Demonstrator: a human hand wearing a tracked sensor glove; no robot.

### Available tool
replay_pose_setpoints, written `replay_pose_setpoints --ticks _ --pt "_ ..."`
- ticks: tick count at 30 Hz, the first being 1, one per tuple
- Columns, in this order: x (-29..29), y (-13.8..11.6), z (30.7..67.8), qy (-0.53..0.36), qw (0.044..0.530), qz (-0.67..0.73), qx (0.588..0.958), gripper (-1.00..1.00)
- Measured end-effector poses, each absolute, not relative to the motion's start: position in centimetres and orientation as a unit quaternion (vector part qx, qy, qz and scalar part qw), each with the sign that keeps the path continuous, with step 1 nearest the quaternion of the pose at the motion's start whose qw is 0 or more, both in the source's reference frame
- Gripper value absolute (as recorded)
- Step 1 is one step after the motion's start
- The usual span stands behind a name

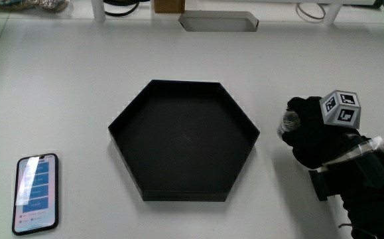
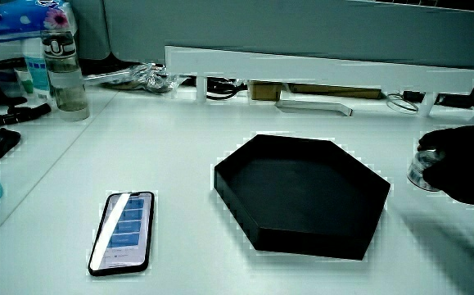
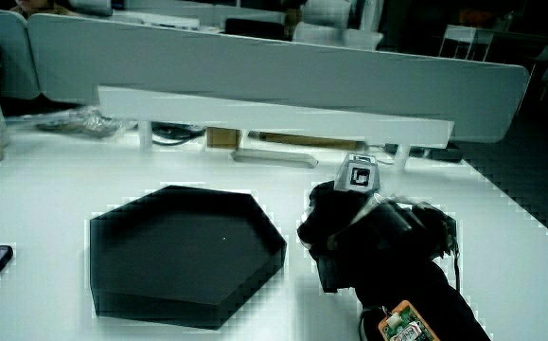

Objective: Place paper clip on desk

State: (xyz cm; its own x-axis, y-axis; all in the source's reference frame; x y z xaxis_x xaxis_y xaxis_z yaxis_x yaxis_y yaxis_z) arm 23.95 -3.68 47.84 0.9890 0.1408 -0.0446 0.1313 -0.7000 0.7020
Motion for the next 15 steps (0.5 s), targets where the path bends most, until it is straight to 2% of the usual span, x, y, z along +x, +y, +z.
replay_pose_setpoints --ticks 15 --pt "24.9 -2.2 49.6 0.086 0.396 -0.003 0.914 0.0"
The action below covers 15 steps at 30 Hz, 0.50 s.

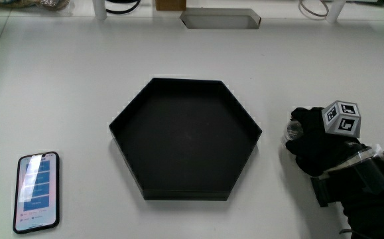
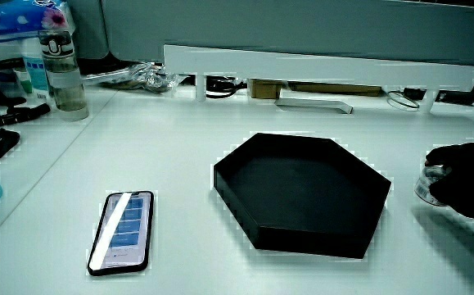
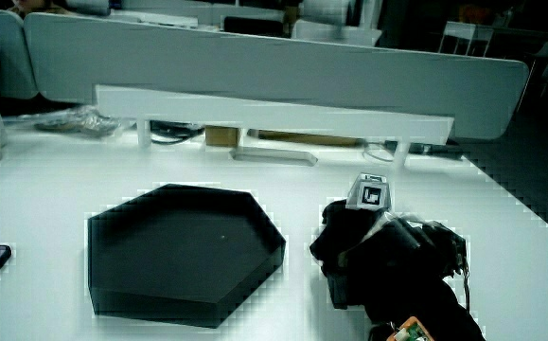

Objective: Place paper clip on desk

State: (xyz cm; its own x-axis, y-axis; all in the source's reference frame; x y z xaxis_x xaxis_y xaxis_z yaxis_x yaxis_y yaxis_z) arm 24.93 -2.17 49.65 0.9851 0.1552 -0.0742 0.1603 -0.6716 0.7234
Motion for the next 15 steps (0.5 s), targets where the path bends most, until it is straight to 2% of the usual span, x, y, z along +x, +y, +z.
replay_pose_setpoints --ticks 15 --pt "25.1 -1.0 50.9 0.093 0.415 -0.014 0.905 0.0"
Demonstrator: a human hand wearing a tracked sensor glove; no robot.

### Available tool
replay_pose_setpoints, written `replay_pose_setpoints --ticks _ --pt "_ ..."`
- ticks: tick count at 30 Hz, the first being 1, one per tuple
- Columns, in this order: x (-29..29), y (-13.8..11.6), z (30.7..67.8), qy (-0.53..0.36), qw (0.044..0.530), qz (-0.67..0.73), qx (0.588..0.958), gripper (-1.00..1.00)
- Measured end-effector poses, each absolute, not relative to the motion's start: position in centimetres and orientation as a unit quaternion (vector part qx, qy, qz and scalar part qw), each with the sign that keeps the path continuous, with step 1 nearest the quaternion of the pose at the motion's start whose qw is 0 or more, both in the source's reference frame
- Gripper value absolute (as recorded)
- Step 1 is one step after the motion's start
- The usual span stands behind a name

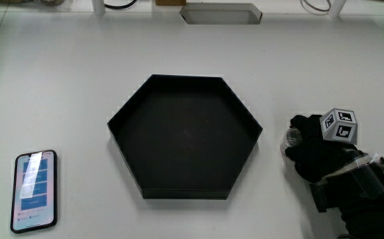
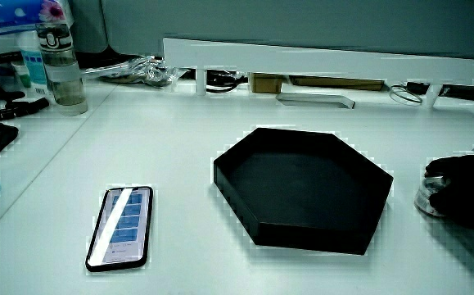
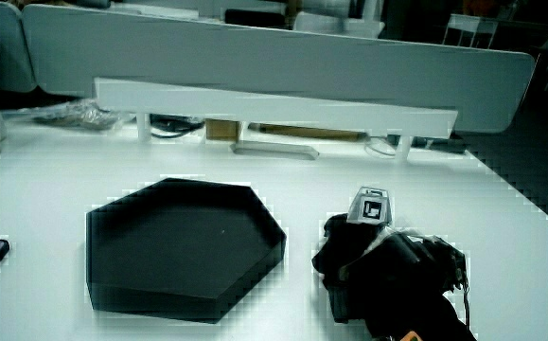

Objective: Place paper clip on desk

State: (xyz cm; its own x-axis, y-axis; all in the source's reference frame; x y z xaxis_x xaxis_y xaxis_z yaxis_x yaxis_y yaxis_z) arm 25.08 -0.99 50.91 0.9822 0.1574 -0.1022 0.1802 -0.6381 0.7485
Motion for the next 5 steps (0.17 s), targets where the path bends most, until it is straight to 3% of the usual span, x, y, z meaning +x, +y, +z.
replay_pose_setpoints --ticks 5 --pt "26.09 -0.9 51.14 0.108 0.421 0.002 0.901 0.0"
